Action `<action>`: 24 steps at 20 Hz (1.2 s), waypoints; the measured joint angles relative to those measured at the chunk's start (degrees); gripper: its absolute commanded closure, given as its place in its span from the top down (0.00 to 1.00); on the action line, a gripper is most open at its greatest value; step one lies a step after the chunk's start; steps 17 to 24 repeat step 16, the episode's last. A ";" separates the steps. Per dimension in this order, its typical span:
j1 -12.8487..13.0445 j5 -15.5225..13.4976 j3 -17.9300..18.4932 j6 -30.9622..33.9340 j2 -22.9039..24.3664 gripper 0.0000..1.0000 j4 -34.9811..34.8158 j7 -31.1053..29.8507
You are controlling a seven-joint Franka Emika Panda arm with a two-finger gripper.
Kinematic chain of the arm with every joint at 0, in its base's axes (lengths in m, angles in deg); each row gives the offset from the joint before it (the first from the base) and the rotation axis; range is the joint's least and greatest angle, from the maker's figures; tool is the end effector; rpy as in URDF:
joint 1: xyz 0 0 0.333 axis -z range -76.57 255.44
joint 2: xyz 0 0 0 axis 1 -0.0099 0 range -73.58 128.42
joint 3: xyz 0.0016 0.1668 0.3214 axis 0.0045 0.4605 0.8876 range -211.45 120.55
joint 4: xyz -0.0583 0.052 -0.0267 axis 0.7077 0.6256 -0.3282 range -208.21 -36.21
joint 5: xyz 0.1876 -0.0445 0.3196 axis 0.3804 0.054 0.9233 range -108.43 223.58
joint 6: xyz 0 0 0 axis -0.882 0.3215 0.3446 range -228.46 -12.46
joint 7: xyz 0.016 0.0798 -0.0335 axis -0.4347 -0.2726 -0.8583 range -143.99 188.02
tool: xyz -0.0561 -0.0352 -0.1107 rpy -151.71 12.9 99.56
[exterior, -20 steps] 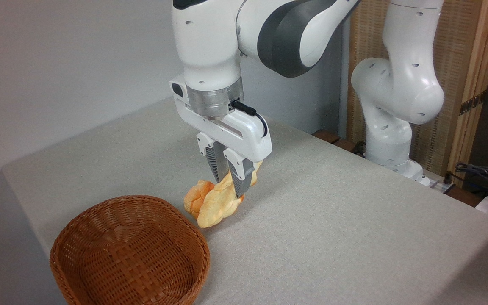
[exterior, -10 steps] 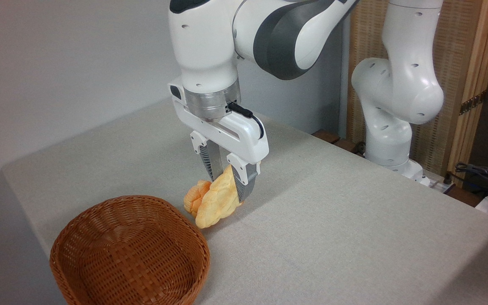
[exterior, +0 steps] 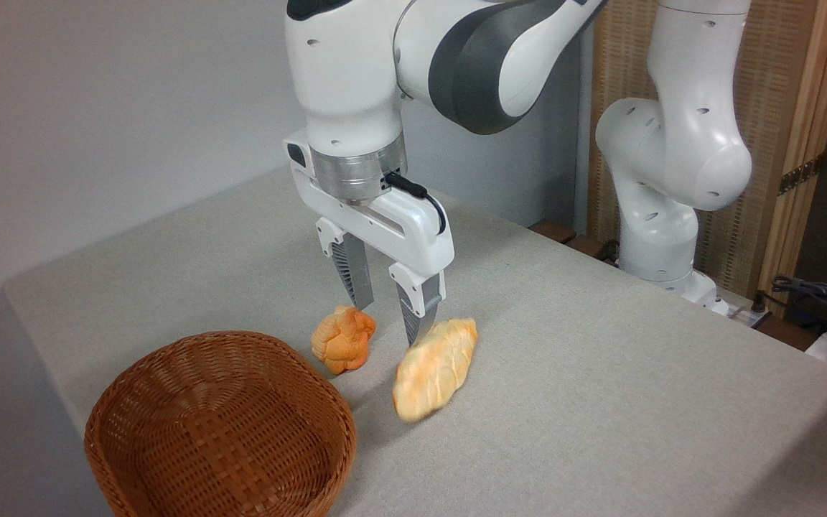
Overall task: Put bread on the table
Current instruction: 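Lower the bread roll onto the table and open the gripper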
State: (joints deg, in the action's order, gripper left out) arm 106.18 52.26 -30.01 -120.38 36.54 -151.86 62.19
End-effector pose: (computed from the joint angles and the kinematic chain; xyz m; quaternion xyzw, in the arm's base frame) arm 0.4747 -0.0137 0.5168 0.9371 -0.3413 -0.0112 0.0728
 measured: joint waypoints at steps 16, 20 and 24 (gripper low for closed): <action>0.18 0.00 -2.60 -1.12 -0.92 1.00 9.14 0.00; 0.18 0.00 -2.60 -1.12 -0.92 1.00 9.14 0.00; 0.18 0.00 -2.60 -1.12 -0.92 1.00 9.14 0.00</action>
